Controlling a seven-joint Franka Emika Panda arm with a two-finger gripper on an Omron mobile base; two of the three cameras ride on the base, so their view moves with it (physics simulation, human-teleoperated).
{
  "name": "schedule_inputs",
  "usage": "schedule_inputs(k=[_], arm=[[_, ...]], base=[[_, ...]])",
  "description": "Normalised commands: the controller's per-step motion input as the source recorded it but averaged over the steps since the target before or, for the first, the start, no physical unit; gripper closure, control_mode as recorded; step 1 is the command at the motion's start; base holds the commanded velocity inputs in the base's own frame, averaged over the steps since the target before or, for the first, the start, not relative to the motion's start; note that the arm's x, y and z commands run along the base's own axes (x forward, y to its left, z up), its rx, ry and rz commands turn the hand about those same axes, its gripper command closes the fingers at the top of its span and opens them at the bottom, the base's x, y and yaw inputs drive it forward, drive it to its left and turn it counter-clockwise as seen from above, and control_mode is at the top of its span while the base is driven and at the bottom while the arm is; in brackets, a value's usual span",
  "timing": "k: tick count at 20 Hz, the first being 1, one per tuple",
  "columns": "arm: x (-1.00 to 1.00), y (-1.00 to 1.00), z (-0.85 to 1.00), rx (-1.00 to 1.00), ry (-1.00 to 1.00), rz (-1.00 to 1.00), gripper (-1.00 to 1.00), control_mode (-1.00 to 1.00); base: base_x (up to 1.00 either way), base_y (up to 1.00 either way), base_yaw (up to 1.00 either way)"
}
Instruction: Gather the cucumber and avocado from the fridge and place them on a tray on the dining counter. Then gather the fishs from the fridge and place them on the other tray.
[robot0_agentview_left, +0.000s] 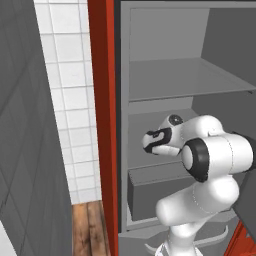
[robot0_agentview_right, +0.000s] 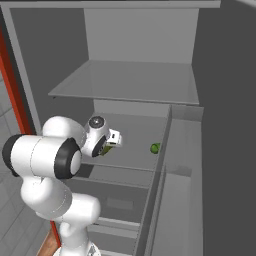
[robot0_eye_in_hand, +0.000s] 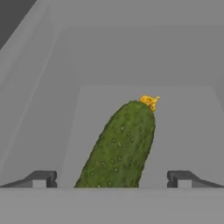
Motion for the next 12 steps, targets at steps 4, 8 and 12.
schedule_inputs(k=[4, 8, 12], arm=[[0.01, 0.0, -0.18, 0.0, 0.0, 0.0, -1.0, -1.0], [0.03, 0.0, -0.11, 0.0, 0.0, 0.0, -1.0, -1.0], [0.05, 0.0, -0.02, 0.0, 0.01, 0.0, -1.0, -1.0]], base=[[0.0, 0.0, 0.0], [0.0, 0.0, 0.0], [0.0, 0.0, 0.0]])
